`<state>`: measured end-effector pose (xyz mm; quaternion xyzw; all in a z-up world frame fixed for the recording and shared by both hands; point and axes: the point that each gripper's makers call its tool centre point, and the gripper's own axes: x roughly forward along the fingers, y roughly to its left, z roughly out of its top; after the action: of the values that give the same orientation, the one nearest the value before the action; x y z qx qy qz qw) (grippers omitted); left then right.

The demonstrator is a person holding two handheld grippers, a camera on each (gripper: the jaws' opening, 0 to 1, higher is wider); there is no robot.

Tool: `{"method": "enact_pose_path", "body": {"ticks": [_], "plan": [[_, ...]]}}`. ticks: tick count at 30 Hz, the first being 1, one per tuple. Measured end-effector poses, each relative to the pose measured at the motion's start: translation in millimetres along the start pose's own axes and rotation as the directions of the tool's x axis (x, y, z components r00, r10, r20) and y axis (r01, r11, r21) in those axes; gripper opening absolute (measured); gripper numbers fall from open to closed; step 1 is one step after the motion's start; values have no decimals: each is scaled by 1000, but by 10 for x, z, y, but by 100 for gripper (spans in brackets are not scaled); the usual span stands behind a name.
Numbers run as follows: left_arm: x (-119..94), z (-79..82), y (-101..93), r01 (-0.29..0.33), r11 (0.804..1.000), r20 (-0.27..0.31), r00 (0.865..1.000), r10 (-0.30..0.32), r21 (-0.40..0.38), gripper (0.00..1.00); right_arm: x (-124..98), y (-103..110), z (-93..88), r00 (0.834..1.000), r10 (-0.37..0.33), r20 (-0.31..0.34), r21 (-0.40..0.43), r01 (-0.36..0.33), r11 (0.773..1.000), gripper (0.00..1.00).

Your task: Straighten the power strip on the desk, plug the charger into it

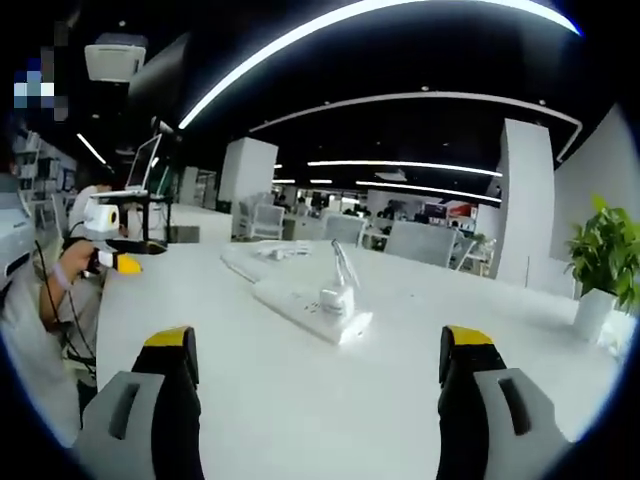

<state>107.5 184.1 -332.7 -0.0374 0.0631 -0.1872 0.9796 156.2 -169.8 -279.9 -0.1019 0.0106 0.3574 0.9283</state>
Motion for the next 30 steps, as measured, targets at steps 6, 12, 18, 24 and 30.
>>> {"method": "enact_pose_path", "body": {"ticks": [6,12,18,24,30], "plan": [[-2,-4,12,-3,1000,2,1000,3,-3,99,-24,20,-12,1000,-14,14,15,14,1000,100],[-1,-6,30,-7,1000,4,1000,7,-8,99,-51,41,-19,999,-27,24,25,26,999,100],[0,-10,30,-7,1000,4,1000,7,-9,99,-84,46,-27,998,-46,35,34,45,998,100],[-9,-5,39,-12,1000,8,1000,12,-13,99,-124,31,-54,997,-69,31,49,68,997,100],[-15,2,45,-14,1000,9,1000,15,-12,99,-153,64,-88,996,-83,26,55,81,995,100]]}}
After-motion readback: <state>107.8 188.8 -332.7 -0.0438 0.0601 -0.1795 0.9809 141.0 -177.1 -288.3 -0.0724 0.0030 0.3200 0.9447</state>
